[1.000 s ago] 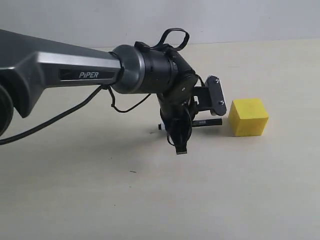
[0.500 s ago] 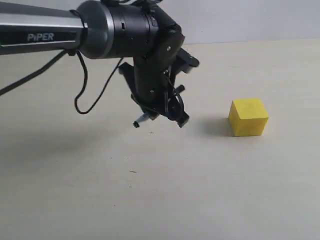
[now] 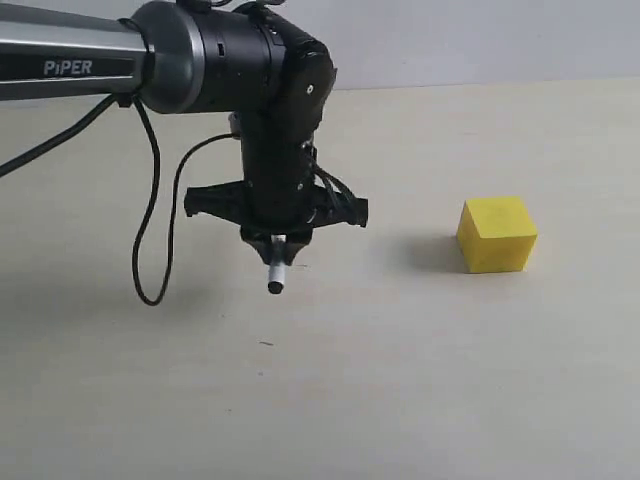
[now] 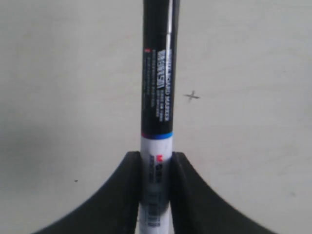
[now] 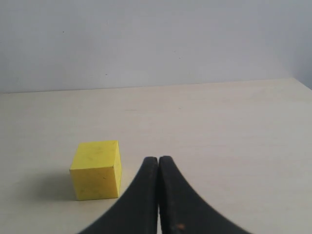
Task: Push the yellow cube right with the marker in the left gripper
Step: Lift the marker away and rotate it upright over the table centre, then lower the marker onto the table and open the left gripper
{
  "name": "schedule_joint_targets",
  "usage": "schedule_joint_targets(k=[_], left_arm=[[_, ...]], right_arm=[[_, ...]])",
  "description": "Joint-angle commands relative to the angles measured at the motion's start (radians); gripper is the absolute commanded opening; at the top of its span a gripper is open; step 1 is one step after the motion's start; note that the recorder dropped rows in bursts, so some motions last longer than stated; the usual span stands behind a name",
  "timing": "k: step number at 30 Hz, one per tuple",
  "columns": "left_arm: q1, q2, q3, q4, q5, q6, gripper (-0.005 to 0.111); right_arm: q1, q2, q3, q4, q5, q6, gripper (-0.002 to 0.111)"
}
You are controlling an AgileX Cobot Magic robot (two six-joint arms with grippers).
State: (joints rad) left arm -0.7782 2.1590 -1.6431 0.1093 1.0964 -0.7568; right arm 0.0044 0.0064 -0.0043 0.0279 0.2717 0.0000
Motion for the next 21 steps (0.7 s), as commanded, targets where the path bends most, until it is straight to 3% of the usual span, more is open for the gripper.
schedule_joint_targets(k=[1, 21], left_arm=[[0.001, -0.001, 0.004, -0.035, -0.059, -0.008, 0.0], [0.003, 0.09, 0.004, -0.042, -0.128, -0.01, 0.0]], right_arm=[[-0.004, -0.006, 0.004, -0.001, -0.004, -0.008, 0.0], [-0.004, -0.006, 0.004, -0.001, -0.004, -0.008, 0.0]])
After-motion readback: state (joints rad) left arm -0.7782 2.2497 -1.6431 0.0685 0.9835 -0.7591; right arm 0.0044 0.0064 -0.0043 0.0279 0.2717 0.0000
